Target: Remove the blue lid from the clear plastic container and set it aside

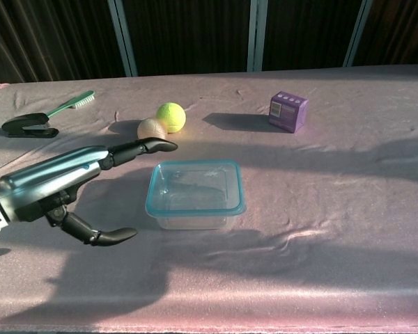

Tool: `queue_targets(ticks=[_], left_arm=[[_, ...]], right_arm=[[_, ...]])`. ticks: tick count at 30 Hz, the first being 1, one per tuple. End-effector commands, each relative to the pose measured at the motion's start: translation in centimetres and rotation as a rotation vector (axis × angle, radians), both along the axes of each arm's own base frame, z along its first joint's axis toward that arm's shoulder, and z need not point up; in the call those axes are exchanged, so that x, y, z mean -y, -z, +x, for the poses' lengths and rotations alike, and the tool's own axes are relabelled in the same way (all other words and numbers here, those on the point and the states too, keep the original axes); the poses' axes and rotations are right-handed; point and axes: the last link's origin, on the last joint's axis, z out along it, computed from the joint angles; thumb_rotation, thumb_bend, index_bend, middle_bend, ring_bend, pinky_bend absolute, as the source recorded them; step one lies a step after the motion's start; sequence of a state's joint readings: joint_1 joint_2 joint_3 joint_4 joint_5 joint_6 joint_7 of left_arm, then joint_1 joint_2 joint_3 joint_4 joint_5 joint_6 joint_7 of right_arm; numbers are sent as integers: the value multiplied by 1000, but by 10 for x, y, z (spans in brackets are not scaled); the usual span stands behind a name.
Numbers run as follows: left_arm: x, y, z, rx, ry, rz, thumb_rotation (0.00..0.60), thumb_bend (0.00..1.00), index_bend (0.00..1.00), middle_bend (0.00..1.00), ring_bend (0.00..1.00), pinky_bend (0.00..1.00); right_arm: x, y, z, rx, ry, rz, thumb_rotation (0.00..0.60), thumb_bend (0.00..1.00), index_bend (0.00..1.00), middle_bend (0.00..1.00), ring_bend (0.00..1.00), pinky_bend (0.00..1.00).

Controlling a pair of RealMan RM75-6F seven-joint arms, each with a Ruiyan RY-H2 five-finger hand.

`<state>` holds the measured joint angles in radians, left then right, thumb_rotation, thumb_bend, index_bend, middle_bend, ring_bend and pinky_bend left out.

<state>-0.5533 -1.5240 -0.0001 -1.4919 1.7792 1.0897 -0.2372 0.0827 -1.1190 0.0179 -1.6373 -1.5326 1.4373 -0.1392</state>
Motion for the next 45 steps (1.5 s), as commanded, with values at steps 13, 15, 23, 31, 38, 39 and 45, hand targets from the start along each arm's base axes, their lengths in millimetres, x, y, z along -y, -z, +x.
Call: queue_targets(ticks=[13,15,23,31,38,39,45], left_arm=[[-29,44,19,-81,-23,23,600,258,0,0,0,0],[-32,47,19,-89,-33,20,600,259,0,0,0,0],[-43,53,19,-114,-61,29,600,256,0,0,0,0],[-48,56,22,-141,-66,23,600,255,0,0,0,0],[-48,64,23,-156,-87,41,600,267,0,4,0,6],[-47,66,23,-158,-88,41,600,274,0,13,0,12],[-37,74,25,-138,-64,57,600,317,0,124,61,98]], right_arm=[[0,-5,-1,9,-3,-45,600,193,0,0,0,0],[0,-5,-1,10,-4,-42,600,193,0,0,0,0],[0,-6,-2,14,9,-35,600,194,0,0,0,0],[-1,-5,-2,13,12,-27,600,193,0,0,0,0],[-1,-4,-1,9,10,-20,600,194,0,0,0,0],[-1,-3,-1,8,9,-19,600,193,0,0,0,0],[0,1,0,-5,3,-3,600,193,0,0,0,0]])
